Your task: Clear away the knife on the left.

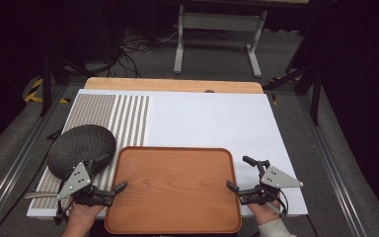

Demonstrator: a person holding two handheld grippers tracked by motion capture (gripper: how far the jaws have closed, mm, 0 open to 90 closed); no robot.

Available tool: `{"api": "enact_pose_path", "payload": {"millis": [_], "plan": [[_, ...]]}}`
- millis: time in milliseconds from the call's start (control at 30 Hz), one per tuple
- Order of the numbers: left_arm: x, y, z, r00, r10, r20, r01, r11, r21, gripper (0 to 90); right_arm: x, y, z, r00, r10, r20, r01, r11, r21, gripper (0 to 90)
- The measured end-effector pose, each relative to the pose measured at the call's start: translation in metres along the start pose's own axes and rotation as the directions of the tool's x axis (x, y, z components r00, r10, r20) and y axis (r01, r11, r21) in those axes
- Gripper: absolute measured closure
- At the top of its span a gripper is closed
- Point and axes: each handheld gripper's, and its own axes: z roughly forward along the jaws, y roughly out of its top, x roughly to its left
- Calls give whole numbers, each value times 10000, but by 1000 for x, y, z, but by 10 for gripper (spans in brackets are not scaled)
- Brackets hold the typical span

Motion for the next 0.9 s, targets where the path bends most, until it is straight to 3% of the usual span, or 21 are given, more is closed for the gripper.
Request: {"api": "enact_pose_path", "payload": {"millis": [367, 400, 433, 500, 600, 700, 800, 900], "plan": [[2, 5, -4, 9994, -253, 242, 255, 9996, -76, 25, 1, 1, 1, 10000, -3, -66, 3, 10000, 9, 29], [3, 6, -4, 9976, -529, 453, 542, 9981, -280, 4, 1, 1, 1, 10000, -6, -64, 6, 10000, 16, 38], [3, 6, -4, 9976, -529, 453, 542, 9981, -280, 1, 1, 1, 1, 10000, -10, -86, 10, 10000, 35, 44], [5, 8, -6, 9897, -1130, 882, 1190, 9907, -660, 1, 0, 1, 0, 9999, 33, -128, -32, 10000, 38, 52], [5, 11, -9, 9954, -761, 580, 786, 9960, -430, 1, 0, 2, 0, 9999, 11, -145, -11, 10000, 24, 52], [4, 12, -10, 9955, -635, 699, 659, 9973, -312, 2, 1, 2, 0, 9999, -22, -144, 22, 10000, 23, 51], [3, 16, -11, 9982, -151, 582, 145, 9999, 91, 8, 0, 2, 0, 9999, -10, -153, 10, 10000, 22, 51], [5, 18, -12, 9971, -234, 727, 216, 9994, 263, 19, 0, 2, 0, 9999, 8, -161, -7, 10000, 31, 49]]}}
